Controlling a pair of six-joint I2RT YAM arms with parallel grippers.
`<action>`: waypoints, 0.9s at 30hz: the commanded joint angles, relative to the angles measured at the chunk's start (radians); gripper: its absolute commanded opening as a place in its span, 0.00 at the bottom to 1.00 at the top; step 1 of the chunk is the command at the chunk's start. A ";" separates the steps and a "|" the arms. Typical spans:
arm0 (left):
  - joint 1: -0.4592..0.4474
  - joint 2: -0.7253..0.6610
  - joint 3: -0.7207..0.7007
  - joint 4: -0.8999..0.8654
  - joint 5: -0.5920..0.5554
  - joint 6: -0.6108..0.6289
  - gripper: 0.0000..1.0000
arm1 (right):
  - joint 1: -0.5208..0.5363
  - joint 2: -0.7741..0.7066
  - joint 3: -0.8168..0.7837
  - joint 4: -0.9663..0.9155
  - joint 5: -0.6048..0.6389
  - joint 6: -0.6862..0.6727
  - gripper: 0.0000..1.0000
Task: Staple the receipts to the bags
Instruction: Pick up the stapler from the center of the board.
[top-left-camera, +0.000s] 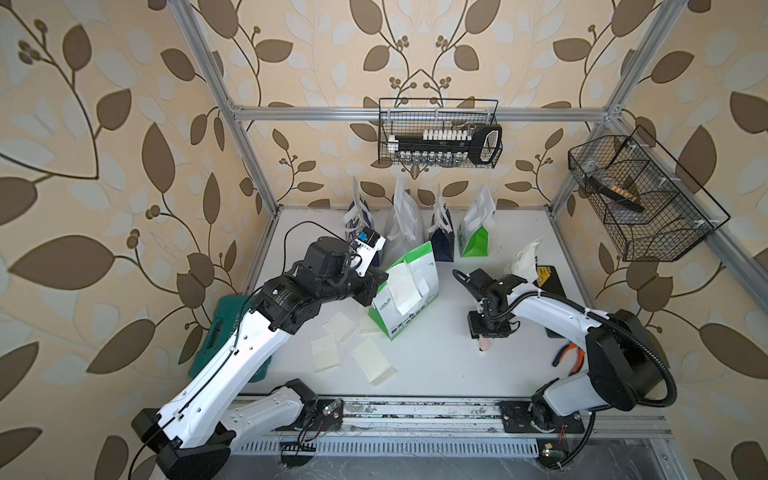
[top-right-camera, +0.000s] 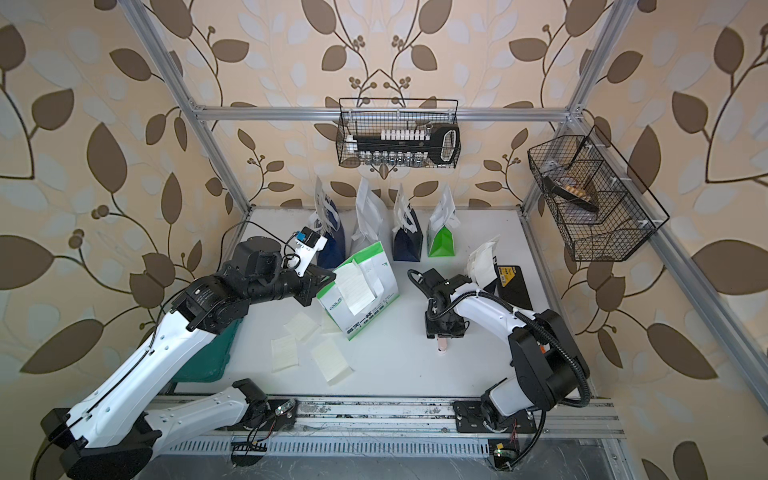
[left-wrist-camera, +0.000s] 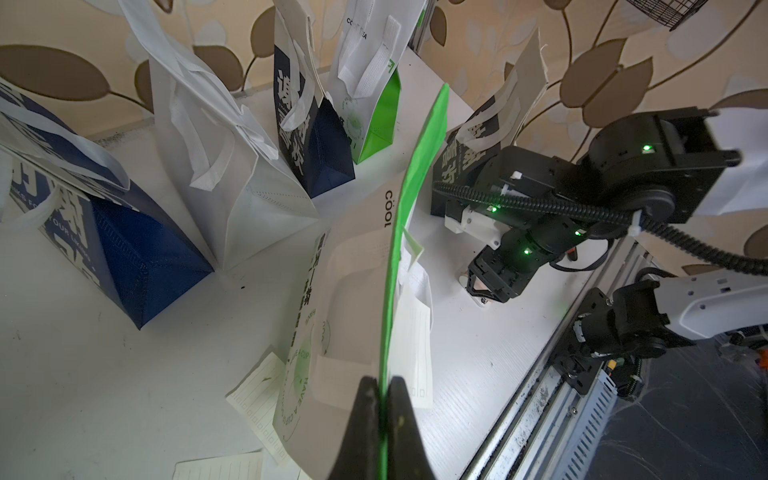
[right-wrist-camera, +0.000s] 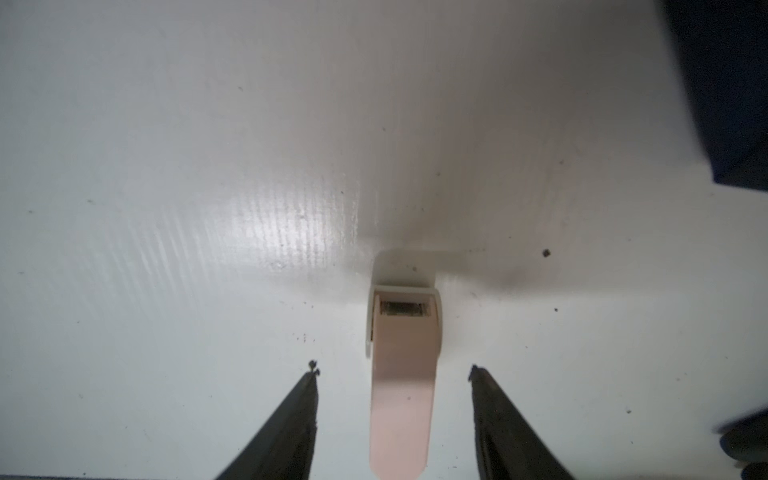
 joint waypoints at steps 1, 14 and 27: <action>-0.006 -0.029 -0.007 0.047 0.025 -0.003 0.00 | -0.004 0.043 0.022 0.007 -0.004 -0.012 0.56; -0.006 -0.022 -0.006 0.046 0.023 -0.004 0.00 | -0.004 0.150 0.050 0.034 0.005 -0.042 0.32; -0.006 -0.012 0.008 0.058 0.002 -0.065 0.00 | 0.015 -0.194 0.167 0.024 0.065 -0.063 0.04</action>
